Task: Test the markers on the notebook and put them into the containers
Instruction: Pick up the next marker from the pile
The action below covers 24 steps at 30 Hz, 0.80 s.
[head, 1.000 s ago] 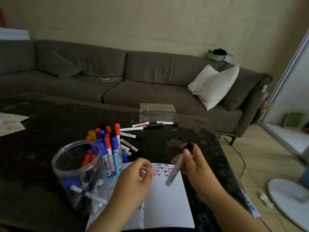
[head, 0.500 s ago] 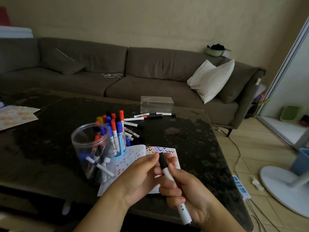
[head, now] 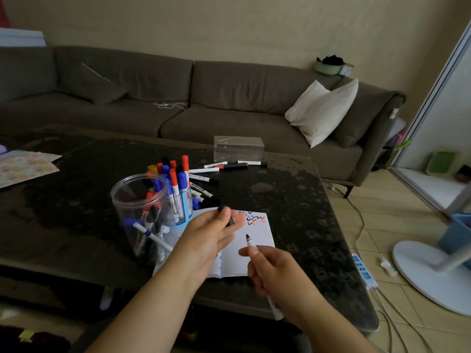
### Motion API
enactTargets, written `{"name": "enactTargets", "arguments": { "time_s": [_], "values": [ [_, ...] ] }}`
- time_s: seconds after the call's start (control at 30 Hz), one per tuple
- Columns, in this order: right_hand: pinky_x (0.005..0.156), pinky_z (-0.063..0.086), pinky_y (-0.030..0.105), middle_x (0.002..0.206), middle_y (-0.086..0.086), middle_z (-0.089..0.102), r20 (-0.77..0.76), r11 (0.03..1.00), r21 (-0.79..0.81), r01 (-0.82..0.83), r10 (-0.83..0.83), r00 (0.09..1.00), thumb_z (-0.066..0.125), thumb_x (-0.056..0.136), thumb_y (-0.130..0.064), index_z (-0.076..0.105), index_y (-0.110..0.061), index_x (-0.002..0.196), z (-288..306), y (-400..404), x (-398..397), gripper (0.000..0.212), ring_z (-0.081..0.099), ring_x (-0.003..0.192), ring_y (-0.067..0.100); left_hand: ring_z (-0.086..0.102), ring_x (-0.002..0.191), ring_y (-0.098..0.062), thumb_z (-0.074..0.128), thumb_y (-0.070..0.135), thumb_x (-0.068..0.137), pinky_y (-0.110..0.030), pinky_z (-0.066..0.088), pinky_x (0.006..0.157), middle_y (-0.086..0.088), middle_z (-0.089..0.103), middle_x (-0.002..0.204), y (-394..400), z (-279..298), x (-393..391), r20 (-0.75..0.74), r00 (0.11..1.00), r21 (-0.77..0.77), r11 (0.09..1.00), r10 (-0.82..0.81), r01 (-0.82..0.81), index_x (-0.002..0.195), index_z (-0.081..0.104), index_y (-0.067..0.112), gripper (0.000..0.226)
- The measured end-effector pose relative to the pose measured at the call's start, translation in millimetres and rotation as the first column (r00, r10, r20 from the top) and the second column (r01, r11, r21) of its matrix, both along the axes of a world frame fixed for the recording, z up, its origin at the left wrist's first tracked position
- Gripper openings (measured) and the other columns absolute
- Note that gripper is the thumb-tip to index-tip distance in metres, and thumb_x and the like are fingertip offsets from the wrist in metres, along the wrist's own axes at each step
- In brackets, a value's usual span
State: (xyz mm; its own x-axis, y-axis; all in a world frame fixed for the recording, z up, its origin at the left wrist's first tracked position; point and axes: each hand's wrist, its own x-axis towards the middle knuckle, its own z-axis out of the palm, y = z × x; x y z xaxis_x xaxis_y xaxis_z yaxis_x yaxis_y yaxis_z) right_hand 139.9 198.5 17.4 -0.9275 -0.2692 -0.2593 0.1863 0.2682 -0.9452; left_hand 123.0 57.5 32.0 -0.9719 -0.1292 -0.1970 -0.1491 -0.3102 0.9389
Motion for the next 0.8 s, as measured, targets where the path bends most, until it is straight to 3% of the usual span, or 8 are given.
{"name": "enactTargets", "arguments": {
  "time_s": [0.07, 0.2, 0.37, 0.47, 0.53, 0.6, 0.7, 0.8],
  "values": [
    [0.066, 0.047, 0.027, 0.071, -0.001, 0.061, 0.021, 0.998, 0.056, 0.012, -0.014, 1.0, 0.043, 0.099, -0.037, 0.067, -0.022, 0.095, -4, 5, -4, 0.029, 0.052, 0.061, 0.01, 0.063, 0.1, -0.013, 0.054, 0.031, 0.092, -0.035, 0.048, 0.092, 0.004, 0.07, 0.1, -1, -5, -1, 0.025, 0.997, -0.103, 0.992, 0.072, -0.069, 0.094, 0.069, 0.016, 0.021],
    [0.069, 0.052, 0.028, 0.088, 0.004, 0.071, 0.032, 0.987, -0.141, 0.081, -0.078, 0.996, 0.041, 0.101, -0.016, 0.051, -0.038, 0.106, -7, 11, -10, 0.024, 0.057, 0.066, 0.014, 0.058, 0.089, -0.011, 0.06, 0.04, 0.087, -0.033, 0.05, 0.088, 0.008, 0.065, 0.091, -1, -17, -3, 0.057, 0.983, -0.341, 0.929, 0.172, -0.142, 0.095, 0.068, 0.025, 0.019],
    [0.067, 0.056, 0.026, 0.09, 0.018, 0.07, 0.108, 0.908, -0.387, 0.158, -0.126, 0.986, 0.04, 0.1, -0.008, 0.064, -0.011, 0.106, -9, 23, -22, 0.025, 0.063, 0.068, 0.018, 0.058, 0.085, -0.008, 0.063, 0.031, 0.087, -0.024, 0.043, 0.077, 0.009, 0.067, 0.09, 1, -38, -10, 0.025, 0.993, -0.621, 0.78, 0.111, -0.072, 0.091, 0.066, 0.023, 0.009],
    [0.069, 0.055, 0.025, 0.083, 0.016, 0.068, 0.198, 0.853, -0.479, 0.208, -0.126, 0.972, 0.038, 0.099, -0.002, 0.063, -0.007, 0.11, -18, 28, -34, 0.028, 0.063, 0.07, 0.017, 0.058, 0.087, -0.008, 0.064, 0.028, 0.087, -0.019, 0.04, 0.074, 0.009, 0.064, 0.091, -1, -53, -17, 0.002, 0.999, -0.762, 0.647, 0.046, -0.029, 0.093, 0.064, 0.023, 0.008],
    [0.067, 0.052, 0.025, 0.081, 0.012, 0.066, 0.201, 0.87, -0.44, 0.22, -0.144, 0.969, 0.042, 0.098, -0.001, 0.06, -0.009, 0.111, -27, 29, -43, 0.024, 0.06, 0.068, 0.014, 0.058, 0.092, -0.01, 0.063, 0.028, 0.087, -0.02, 0.04, 0.078, 0.006, 0.065, 0.1, 0, -62, -24, -0.026, 0.999, -0.802, 0.596, 0.021, -0.034, 0.101, 0.064, 0.021, 0.015],
    [0.066, 0.05, 0.024, 0.08, 0.008, 0.062, 0.146, 0.924, -0.317, 0.212, -0.174, 0.974, 0.048, 0.098, -0.014, 0.059, -0.014, 0.108, -36, 30, -52, 0.015, 0.058, 0.069, 0.013, 0.057, 0.094, -0.01, 0.059, 0.029, 0.09, -0.018, 0.04, 0.078, 0.005, 0.064, 0.106, 3, -67, -31, -0.052, 0.999, -0.84, 0.54, -0.001, -0.043, 0.106, 0.061, 0.021, 0.018],
    [0.065, 0.049, 0.021, 0.074, 0.002, 0.059, -0.017, 0.972, -0.11, 0.209, -0.212, 0.977, 0.046, 0.097, -0.034, 0.062, -0.024, 0.107, -47, 28, -69, 0.021, 0.055, 0.069, 0.011, 0.056, 0.093, -0.008, 0.05, 0.033, 0.094, -0.016, 0.038, 0.074, 0.005, 0.061, 0.107, 9, -77, -45, -0.077, 0.994, -0.902, 0.429, -0.074, -0.038, 0.11, 0.052, 0.022, 0.019],
    [0.064, 0.052, 0.018, 0.076, -0.004, 0.066, -0.169, 0.969, 0.007, 0.247, -0.242, 0.955, 0.05, 0.095, -0.036, 0.066, -0.027, 0.102, -57, 27, -90, 0.019, 0.059, 0.064, 0.006, 0.052, 0.085, -0.005, 0.043, 0.035, 0.097, -0.016, 0.036, 0.069, 0.004, 0.061, 0.101, 13, -87, -62, -0.094, 0.979, -0.955, 0.296, -0.179, -0.038, 0.114, 0.047, 0.021, 0.023]
  ]
}}
